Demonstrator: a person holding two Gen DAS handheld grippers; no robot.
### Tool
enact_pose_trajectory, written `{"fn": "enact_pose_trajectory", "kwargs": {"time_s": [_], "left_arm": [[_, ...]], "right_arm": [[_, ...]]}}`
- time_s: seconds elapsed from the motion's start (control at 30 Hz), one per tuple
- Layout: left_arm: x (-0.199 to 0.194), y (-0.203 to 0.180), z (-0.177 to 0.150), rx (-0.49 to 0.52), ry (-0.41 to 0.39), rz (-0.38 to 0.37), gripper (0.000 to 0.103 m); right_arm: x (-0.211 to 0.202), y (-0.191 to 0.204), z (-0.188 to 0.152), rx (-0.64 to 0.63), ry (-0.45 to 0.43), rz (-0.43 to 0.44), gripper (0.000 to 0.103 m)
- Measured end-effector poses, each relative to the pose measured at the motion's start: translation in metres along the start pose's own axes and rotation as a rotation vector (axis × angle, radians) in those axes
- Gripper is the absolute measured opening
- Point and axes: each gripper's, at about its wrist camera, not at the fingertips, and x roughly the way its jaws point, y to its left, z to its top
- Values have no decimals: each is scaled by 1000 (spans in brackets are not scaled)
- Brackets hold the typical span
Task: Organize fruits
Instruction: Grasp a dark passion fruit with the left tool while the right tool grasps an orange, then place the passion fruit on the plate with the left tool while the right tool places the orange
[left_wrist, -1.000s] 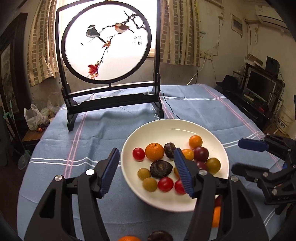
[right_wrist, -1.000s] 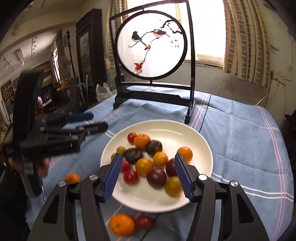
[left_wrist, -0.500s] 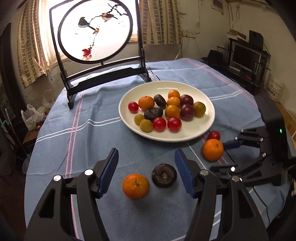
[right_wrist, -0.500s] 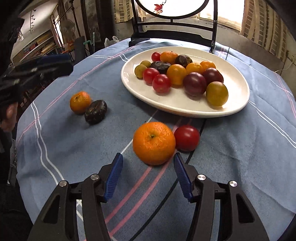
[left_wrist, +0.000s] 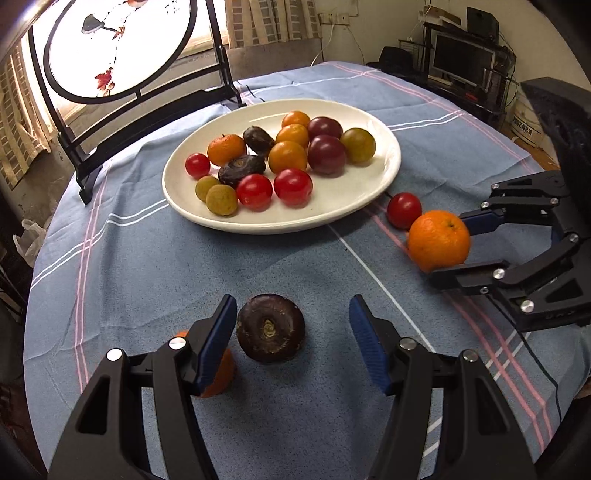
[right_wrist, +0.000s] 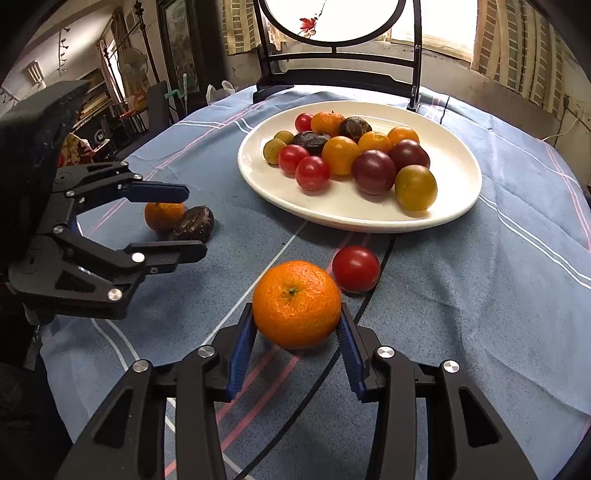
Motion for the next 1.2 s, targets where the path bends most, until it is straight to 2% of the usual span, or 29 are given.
{"fn": "enact_pose_trajectory", "kwargs": {"time_s": [0.2, 0.3, 0.37, 0.47, 0.57, 0.97, 1.07, 1.2], "left_arm": [[16, 7, -1, -17, 51, -3, 58], [18, 5, -2, -4, 47, 7, 54], [18, 8, -1, -14, 46, 19, 41], [16, 11, 1, -33, 49, 6, 41], [12, 6, 1, -12, 33, 30, 41], [-4, -1, 8, -5, -12, 47, 41], [-10, 1, 14, -14, -36, 53, 41], [-25, 11, 38, -44, -109, 68, 41]], "right_arm": [[2, -1, -1, 4, 2, 15, 44], [5, -1, -2, 8, 6, 17, 44], [6, -1, -2, 8, 7, 17, 44], [6, -1, -3, 8, 7, 16, 44], [5, -1, -3, 8, 3, 17, 44], [-2, 3, -4, -5, -8, 18, 44], [-10, 3, 1, -13, -31, 8, 44], [-29, -6, 20, -23, -97, -24, 44]]}}
